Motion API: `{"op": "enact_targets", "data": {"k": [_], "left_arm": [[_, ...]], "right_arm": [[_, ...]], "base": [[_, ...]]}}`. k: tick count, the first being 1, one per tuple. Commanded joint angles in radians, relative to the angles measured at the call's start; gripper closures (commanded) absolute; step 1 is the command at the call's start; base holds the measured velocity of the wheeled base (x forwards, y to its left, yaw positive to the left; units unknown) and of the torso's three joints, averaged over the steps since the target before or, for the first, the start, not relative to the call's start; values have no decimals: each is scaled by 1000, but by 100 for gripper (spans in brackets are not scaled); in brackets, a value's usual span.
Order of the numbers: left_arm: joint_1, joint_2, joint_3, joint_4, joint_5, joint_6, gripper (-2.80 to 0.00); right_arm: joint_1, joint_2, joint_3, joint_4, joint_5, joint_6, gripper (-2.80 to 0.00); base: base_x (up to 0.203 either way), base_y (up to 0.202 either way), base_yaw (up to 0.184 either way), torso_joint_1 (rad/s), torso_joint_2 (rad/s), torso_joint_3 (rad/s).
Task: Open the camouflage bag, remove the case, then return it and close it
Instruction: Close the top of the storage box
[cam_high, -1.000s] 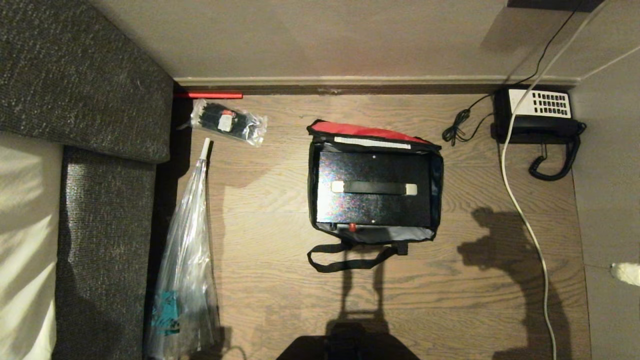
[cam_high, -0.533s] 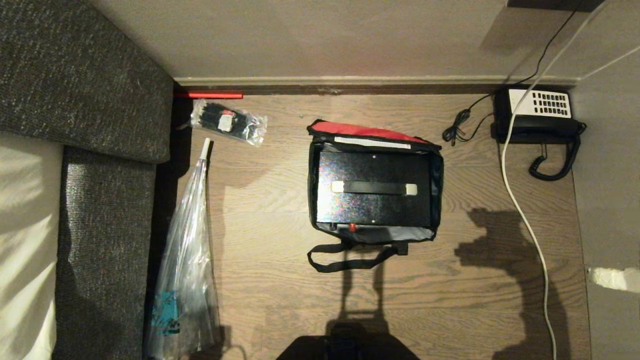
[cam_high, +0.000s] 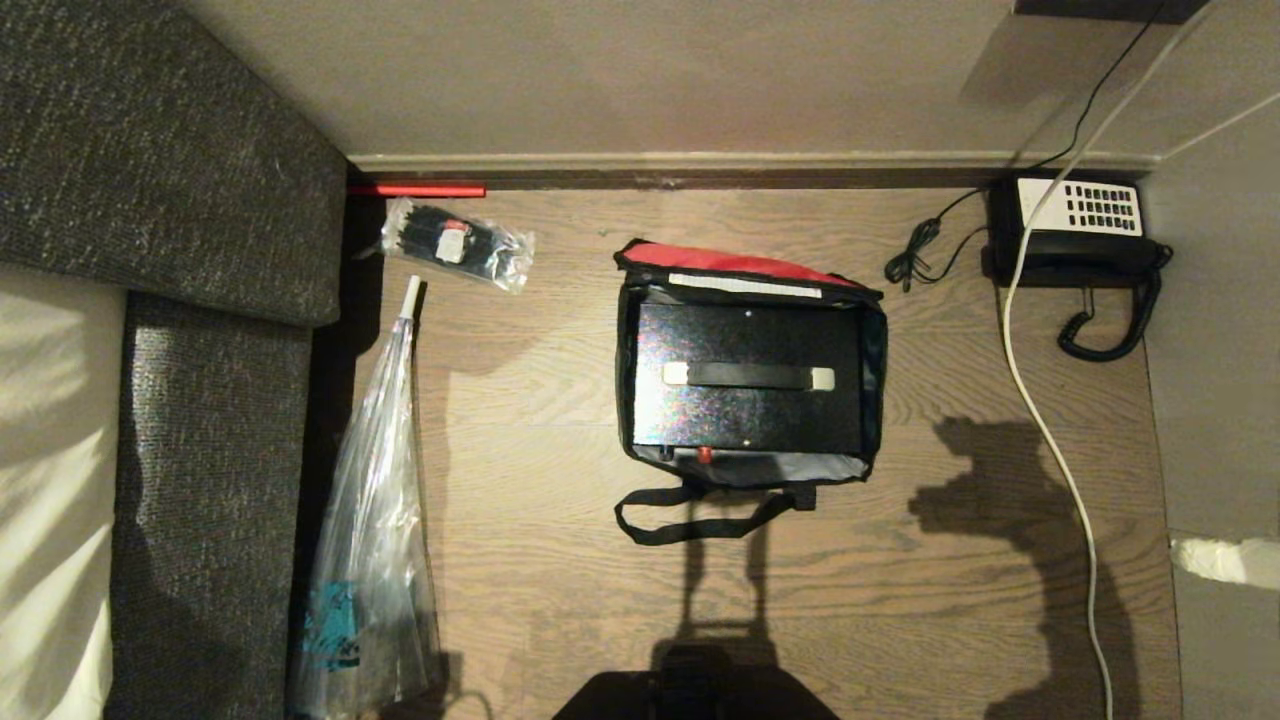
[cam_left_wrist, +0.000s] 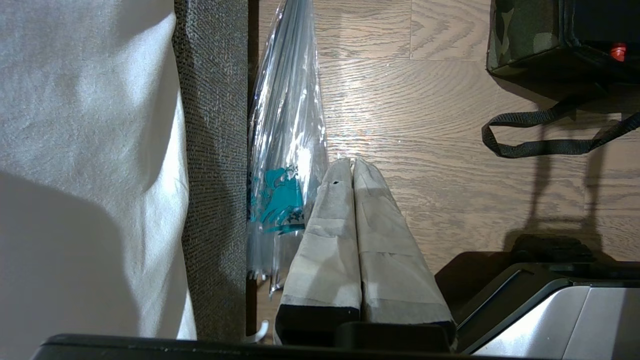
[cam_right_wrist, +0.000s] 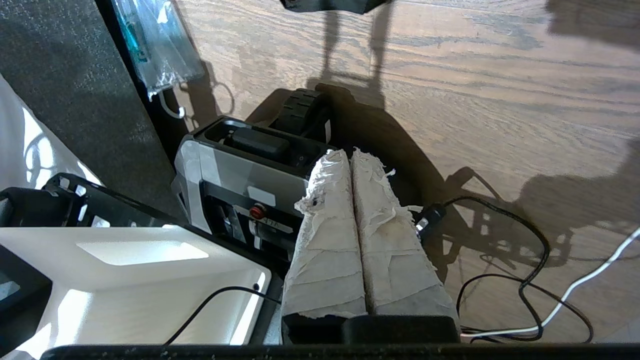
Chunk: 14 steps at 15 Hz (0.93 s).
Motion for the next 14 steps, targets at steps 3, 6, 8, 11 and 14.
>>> {"op": "enact_targets", "data": {"k": [3, 6, 8, 11, 14], "left_arm": [[0, 1, 0, -2, 0, -1, 0], [0, 1, 0, -1, -2, 1, 0], [0, 1, 0, 2, -3, -4, 0], [0, 1, 0, -1, -2, -1, 0], [0, 1, 2, -4, 0, -7, 0]], "right_arm": [[0, -2, 5, 4, 3, -2, 0], [0, 2, 5, 4, 2, -1, 0], [0, 15, 4, 3, -3, 4, 0], [0, 65, 1, -28, -3, 49, 0], [0, 208, 2, -173, -3, 87, 0]], "base": [[0, 0, 0, 0, 0, 0], [0, 0, 0, 0, 0, 0], [0, 0, 0, 0, 0, 0], [0, 0, 0, 0, 0, 0], [0, 0, 0, 0, 0, 0]]}}
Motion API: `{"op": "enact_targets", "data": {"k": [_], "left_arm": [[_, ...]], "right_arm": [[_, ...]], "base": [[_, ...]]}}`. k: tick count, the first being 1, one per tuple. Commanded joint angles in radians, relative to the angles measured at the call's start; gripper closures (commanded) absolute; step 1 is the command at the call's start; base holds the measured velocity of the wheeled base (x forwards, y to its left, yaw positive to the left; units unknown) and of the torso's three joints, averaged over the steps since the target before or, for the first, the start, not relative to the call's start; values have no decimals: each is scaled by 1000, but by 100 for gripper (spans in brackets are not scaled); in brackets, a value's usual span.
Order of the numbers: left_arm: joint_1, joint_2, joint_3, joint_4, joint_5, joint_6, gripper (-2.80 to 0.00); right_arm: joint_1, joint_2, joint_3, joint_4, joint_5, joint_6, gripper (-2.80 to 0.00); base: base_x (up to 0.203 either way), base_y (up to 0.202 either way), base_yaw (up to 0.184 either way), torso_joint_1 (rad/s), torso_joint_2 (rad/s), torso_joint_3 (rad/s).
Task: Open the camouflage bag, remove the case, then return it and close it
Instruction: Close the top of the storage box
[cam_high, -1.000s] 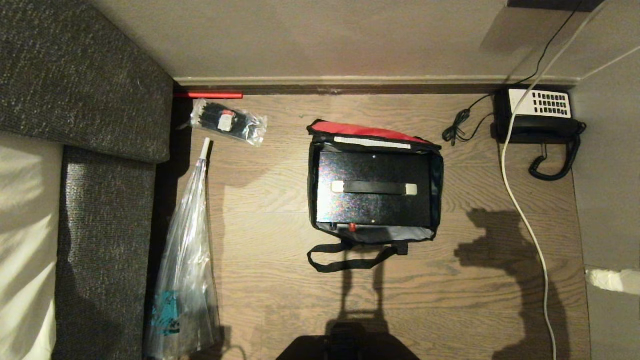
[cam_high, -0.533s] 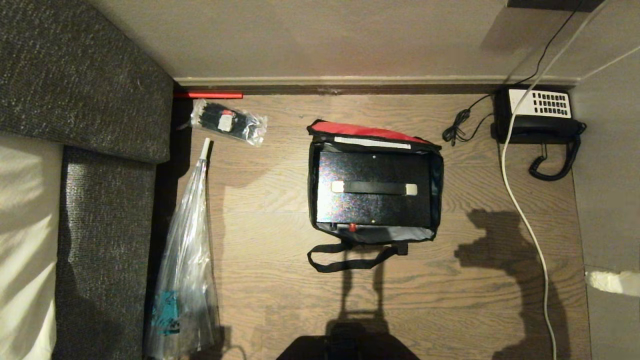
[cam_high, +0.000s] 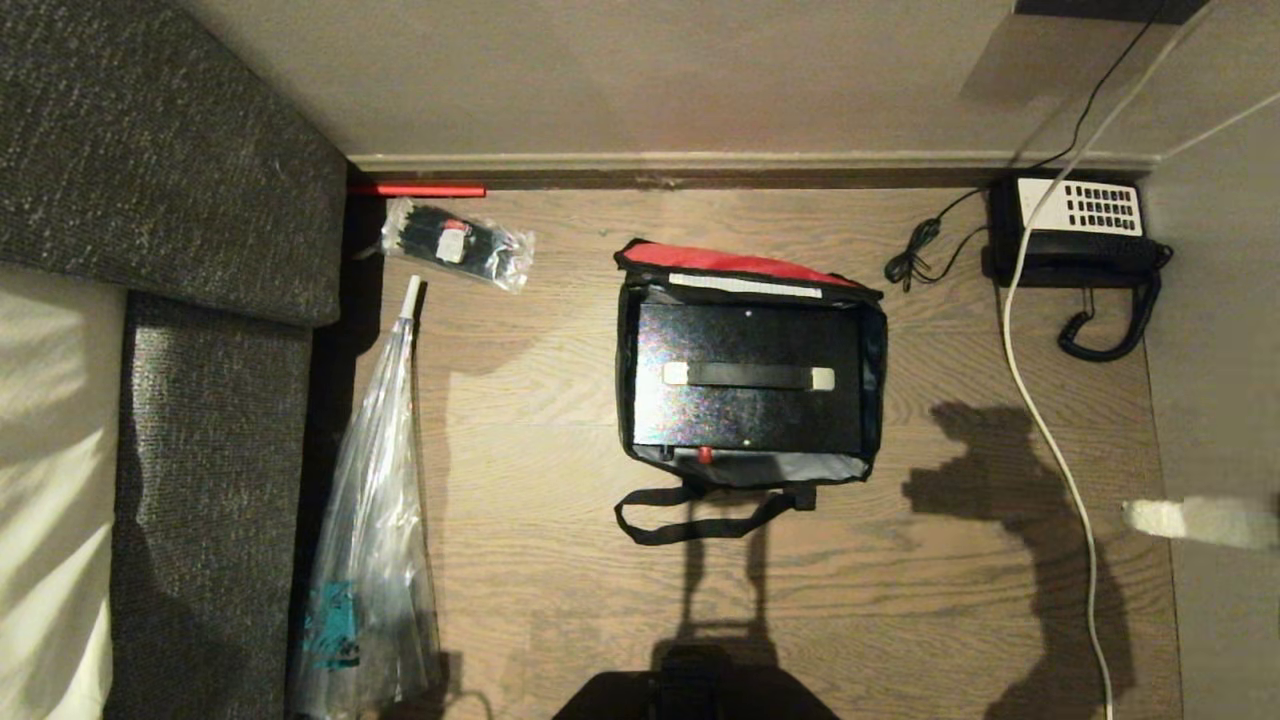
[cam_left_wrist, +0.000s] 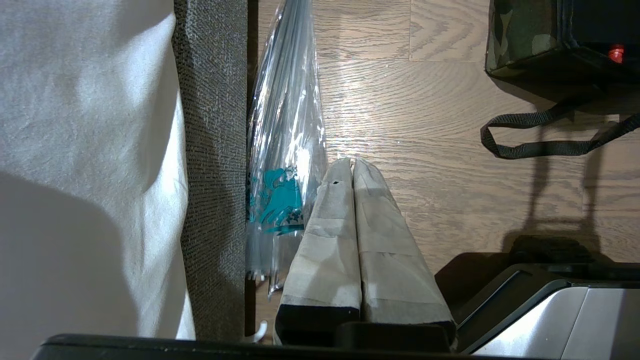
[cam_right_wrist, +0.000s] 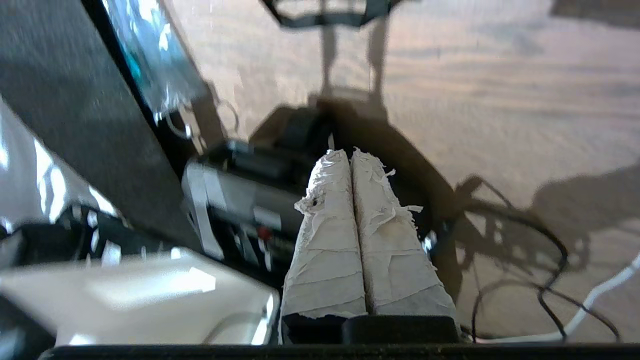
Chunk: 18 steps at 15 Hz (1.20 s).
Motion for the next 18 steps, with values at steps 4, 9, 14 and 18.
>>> {"op": "enact_targets", "data": {"k": [4, 9, 14, 18], "left_arm": [[0, 1, 2, -1, 0, -2, 0], [0, 1, 2, -1, 0, -3, 0], [0, 1, 2, -1, 0, -3, 0], [0, 1, 2, -1, 0, -3, 0]], "right_arm": [[0, 321, -26, -233, 17, 94, -280], [0, 629, -250, -391, 56, 299, -280], [-38, 882, -619, -473, 165, 607, -280], [-100, 1065, -889, -460, 176, 748, -280]], "base": [[0, 0, 0, 0, 0, 0], [0, 0, 0, 0, 0, 0], [0, 0, 0, 0, 0, 0], [0, 0, 0, 0, 0, 0]]}}
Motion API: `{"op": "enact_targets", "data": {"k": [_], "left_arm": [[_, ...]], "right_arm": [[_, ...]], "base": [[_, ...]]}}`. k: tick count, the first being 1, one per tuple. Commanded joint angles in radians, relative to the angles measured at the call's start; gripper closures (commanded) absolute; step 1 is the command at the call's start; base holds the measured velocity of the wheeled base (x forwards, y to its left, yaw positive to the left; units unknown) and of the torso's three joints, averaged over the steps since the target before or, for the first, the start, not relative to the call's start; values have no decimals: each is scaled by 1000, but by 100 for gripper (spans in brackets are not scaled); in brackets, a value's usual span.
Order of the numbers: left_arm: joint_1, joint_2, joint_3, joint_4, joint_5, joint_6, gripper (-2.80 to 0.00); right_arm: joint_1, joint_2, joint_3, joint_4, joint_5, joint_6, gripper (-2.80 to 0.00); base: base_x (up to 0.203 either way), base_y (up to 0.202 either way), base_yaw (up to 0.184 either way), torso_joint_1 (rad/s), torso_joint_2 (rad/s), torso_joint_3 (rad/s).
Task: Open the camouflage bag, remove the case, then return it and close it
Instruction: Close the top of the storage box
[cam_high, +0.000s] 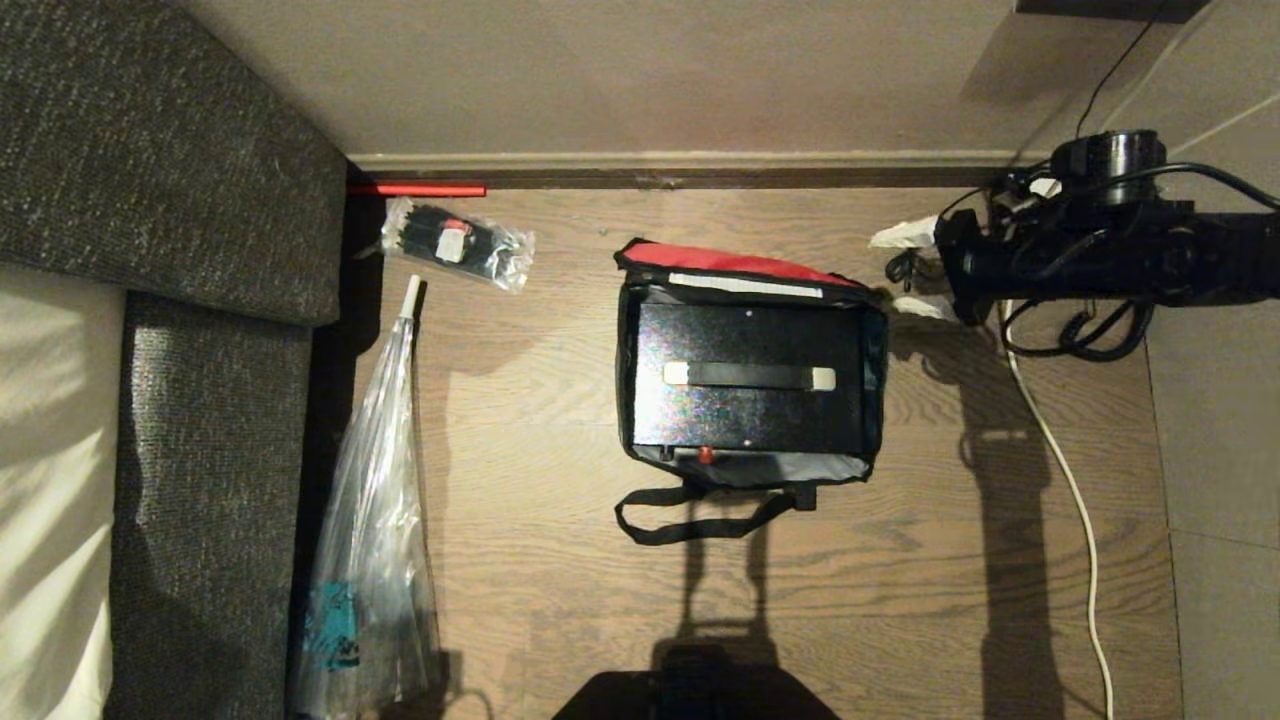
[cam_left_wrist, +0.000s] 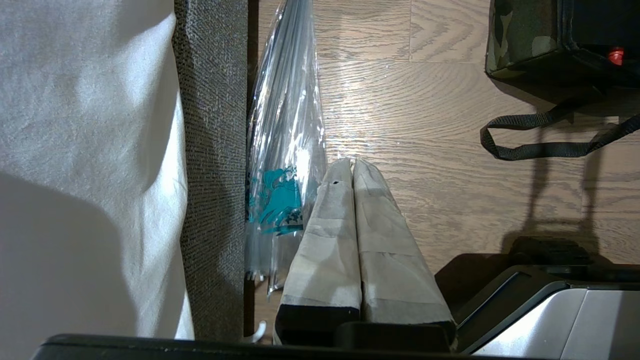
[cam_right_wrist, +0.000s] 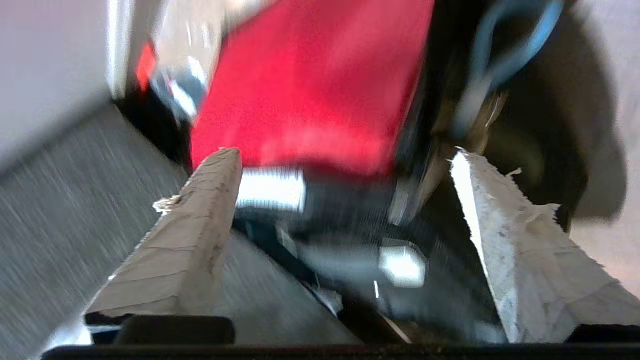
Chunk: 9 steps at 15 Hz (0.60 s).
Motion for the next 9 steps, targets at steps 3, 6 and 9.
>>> {"op": "enact_targets", "data": {"k": [3, 6, 9], "left_arm": [[0, 1, 2, 0, 0, 0, 0], [0, 1, 2, 0, 0, 0, 0], [0, 1, 2, 0, 0, 0, 0]], "right_arm": [[-48, 164, -152, 38, 15, 53, -280], [-48, 176, -184, 32, 70, 235, -280], [-48, 181, -193, 21, 137, 315, -280]], "base": [[0, 0, 0, 0, 0, 0], [0, 0, 0, 0, 0, 0], [0, 0, 0, 0, 0, 0]]}}
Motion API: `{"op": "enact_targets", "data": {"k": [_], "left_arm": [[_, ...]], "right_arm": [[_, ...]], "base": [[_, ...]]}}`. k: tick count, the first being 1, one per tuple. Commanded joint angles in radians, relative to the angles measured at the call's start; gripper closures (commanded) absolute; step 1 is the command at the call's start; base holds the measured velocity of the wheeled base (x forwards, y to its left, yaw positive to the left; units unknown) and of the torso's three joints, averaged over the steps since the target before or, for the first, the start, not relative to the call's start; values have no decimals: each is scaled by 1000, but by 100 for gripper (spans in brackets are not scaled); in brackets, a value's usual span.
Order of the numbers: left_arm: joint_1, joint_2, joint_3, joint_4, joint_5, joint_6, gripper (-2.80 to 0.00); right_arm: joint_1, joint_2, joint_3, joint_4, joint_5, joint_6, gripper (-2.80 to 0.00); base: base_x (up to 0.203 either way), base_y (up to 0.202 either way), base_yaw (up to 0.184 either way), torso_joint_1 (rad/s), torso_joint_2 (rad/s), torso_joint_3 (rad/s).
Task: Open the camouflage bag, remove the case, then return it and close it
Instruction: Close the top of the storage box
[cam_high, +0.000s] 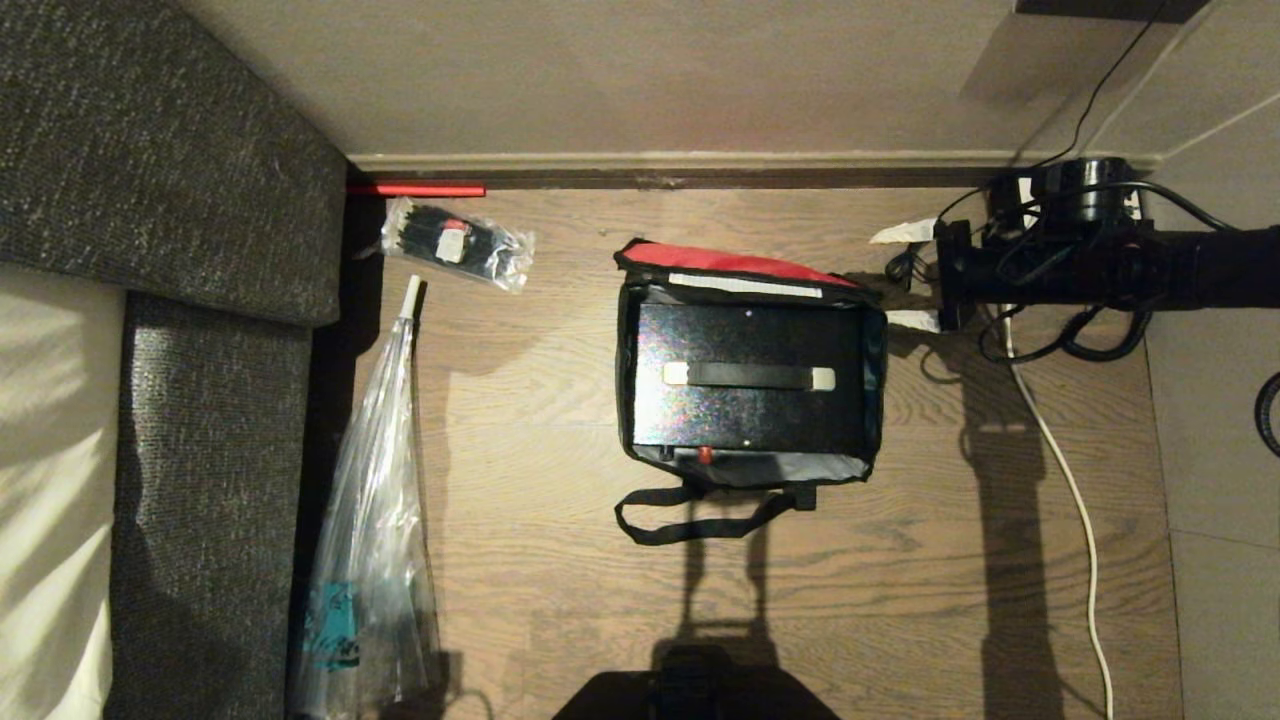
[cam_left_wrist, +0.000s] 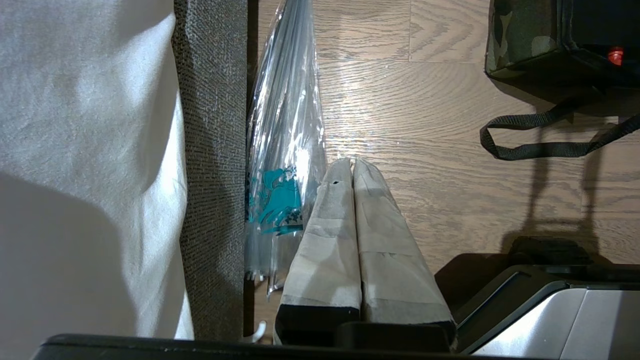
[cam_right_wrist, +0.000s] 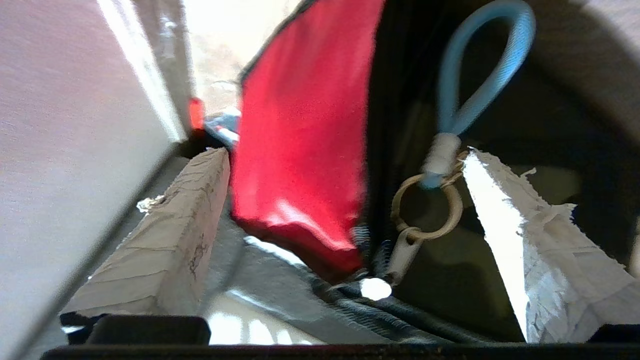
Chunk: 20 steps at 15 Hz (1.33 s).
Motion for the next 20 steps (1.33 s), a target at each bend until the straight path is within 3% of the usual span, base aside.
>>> {"op": "enact_targets", "data": {"k": [1, 16, 20], "left_arm": [[0, 1, 2, 0, 0, 0, 0], [0, 1, 2, 0, 0, 0, 0], [0, 1, 2, 0, 0, 0, 0]], "right_arm": [[2, 16, -5, -20, 6, 23, -280], [48, 119, -61, -242, 4, 180, -280], [68, 125, -61, -337, -59, 175, -280]], "base": [[0, 0, 0, 0, 0, 0], [0, 0, 0, 0, 0, 0], [0, 0, 0, 0, 0, 0]]}}
